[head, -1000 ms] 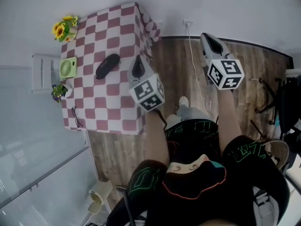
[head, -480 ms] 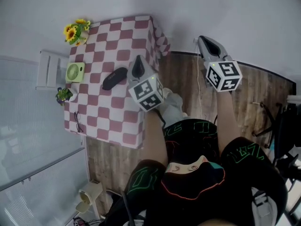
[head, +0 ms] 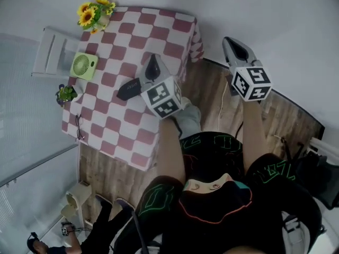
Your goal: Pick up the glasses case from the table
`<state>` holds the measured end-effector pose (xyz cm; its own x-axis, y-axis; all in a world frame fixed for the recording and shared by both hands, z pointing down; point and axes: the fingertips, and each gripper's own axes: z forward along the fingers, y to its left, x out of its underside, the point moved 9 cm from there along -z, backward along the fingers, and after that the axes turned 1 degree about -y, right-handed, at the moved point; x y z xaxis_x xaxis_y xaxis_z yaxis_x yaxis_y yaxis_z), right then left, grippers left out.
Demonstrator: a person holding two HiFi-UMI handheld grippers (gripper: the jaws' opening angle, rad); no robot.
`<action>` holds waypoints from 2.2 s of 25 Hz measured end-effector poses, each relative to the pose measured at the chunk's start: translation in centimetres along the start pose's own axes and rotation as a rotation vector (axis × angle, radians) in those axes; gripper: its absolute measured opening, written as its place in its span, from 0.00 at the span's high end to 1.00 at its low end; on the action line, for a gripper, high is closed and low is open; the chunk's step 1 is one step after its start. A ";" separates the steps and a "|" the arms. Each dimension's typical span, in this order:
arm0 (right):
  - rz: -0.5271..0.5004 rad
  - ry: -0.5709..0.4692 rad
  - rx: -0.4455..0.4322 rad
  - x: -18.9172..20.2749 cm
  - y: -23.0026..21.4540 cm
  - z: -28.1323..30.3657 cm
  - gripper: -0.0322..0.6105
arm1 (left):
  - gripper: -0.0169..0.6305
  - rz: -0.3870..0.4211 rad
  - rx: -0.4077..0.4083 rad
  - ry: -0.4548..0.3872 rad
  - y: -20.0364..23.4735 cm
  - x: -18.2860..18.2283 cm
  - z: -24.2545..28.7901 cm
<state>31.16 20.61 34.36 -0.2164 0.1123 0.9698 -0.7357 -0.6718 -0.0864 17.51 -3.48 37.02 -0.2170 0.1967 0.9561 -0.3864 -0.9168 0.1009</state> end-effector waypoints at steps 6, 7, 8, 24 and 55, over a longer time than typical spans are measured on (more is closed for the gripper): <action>-0.059 0.045 -0.232 -1.6 4.9 9.8 0.95 | 0.96 -0.076 -0.220 0.010 7.1 -0.4 1.1; -0.069 0.053 -0.263 -1.8 5.9 11.1 0.95 | 0.96 -0.088 -0.250 0.011 8.2 -0.3 1.0; -0.080 0.061 -0.294 -2.0 7.0 12.2 0.95 | 0.96 -0.101 -0.280 0.011 9.4 -0.3 0.8; -0.281 0.205 -0.831 -1.3 24.4 20.7 0.94 | 0.96 -0.319 -0.781 0.016 21.5 3.3 -9.8; -0.795 0.758 -1.451 11.5 33.6 19.8 0.40 | 0.96 -0.577 -1.230 0.079 11.8 12.1 -14.3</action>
<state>16.65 -15.21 47.14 0.5178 0.6012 0.6086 -0.6209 0.7535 -0.2160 -2.48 -6.99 45.90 0.2119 0.5010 0.8391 -0.9724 0.1941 0.1297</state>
